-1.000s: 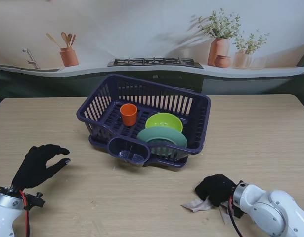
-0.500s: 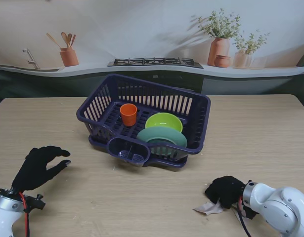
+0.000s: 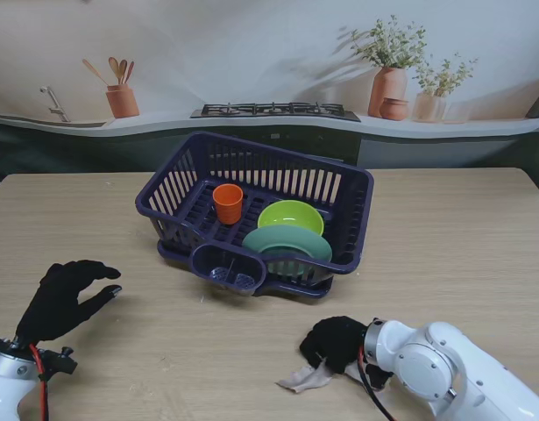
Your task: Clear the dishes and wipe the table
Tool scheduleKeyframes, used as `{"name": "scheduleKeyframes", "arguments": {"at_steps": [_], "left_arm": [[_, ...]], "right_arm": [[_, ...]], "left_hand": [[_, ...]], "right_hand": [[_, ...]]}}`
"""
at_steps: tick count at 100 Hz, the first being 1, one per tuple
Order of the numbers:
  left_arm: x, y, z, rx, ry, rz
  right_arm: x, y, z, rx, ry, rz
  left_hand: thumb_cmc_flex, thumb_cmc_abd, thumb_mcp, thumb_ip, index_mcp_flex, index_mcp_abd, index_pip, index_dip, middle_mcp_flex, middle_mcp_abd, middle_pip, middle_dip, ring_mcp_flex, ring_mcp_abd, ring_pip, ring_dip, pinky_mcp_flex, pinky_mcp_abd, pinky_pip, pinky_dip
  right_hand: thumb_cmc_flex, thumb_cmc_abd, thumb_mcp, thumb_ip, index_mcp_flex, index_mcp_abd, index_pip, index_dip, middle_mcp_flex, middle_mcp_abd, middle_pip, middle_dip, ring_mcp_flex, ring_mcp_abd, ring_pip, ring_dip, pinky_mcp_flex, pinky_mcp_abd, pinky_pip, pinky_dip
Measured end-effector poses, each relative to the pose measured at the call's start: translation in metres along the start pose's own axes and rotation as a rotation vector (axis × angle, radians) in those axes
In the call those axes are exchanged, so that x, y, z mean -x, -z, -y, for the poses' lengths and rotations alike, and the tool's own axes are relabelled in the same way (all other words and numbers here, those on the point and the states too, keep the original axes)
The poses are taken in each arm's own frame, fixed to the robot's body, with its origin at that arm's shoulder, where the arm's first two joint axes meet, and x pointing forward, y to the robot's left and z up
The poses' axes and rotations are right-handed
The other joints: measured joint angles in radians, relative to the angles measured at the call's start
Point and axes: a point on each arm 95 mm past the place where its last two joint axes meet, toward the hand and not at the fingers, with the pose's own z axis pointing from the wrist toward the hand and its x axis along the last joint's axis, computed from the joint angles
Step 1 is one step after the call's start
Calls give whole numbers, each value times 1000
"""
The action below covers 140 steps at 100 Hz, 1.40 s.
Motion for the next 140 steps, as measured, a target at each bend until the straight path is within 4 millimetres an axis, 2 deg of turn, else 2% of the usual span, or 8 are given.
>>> {"name": "scheduleKeyframes", "arguments": {"at_steps": [15, 28, 42, 72, 88, 104, 140], "left_arm": [[0, 0, -2, 13, 3, 6], [0, -1, -2, 19, 4, 7], [0, -1, -2, 18, 2, 8], [0, -1, -2, 16, 1, 7], [0, -1, -2, 14, 1, 7], [0, -1, -2, 19, 1, 7], [2, 0, -1, 4, -1, 9]], "right_arm": [[-3, -7, -3, 11, -17, -7], [2, -3, -3, 30, -13, 15], [23, 17, 1, 55, 35, 79], [71, 58, 3, 35, 150, 189], [83, 67, 3, 34, 152, 234], [77, 57, 1, 37, 105, 211], [24, -2, -13, 10, 29, 61]], "left_hand": [[0, 0, 0, 0, 0, 1, -4, 0, 0, 0, 0, 0, 0, 0, 0, 0, 0, 0, 0, 0], [0, 0, 0, 0, 0, 1, -13, 3, 0, 0, 0, 0, 0, 0, 0, 0, 0, 0, 0, 0], [0, 0, 0, 0, 1, 1, -15, 4, 0, 0, 0, 0, 0, 0, 0, 0, 0, 0, 0, 0], [0, 0, 0, 0, 1, 1, -25, 6, 0, 0, 0, 0, 0, 0, 0, 0, 0, 0, 0, 0], [0, 0, 0, 0, 13, 1, -32, 10, 0, 0, 0, 0, 0, 0, 0, 0, 0, 0, 0, 0], [0, 0, 0, 0, 13, 1, -37, 14, 0, 0, 0, 0, 0, 0, 0, 0, 0, 0, 0, 0], [0, 0, 0, 0, 13, 1, -51, 15, 0, 0, 0, 0, 0, 0, 0, 0, 0, 0, 0, 0]], "right_hand": [[-1, 0, -1, -1, 0, 0, 0, 0, 0, -7, -6, 0, 6, 0, 0, 0, 5, 0, 0, 0], [-3, 5, -22, -1, 0, -2, -6, 0, 0, -36, -13, 2, 5, -10, -7, 0, 5, -4, 0, -8], [-12, 9, -20, -1, -1, -17, 5, 14, -3, -43, -13, 26, 4, -10, -14, -1, 5, -4, 0, -10], [-28, 10, 12, -2, -1, -36, 60, 37, -7, -49, -21, 25, 0, -10, -16, -4, 2, -4, 0, -10], [-28, 8, 21, -2, -1, -36, 69, 46, -7, -43, -21, 24, -3, -10, -17, -5, -1, -4, 0, -10], [-22, -16, 55, 10, 16, -4, 66, 45, 8, -1, -2, 23, -3, 0, -17, -5, -1, 2, 0, -10], [-22, -14, 25, 11, 14, -2, 17, 27, 11, 1, 28, -3, 5, 1, 2, -3, 0, 7, 0, -10]]}}
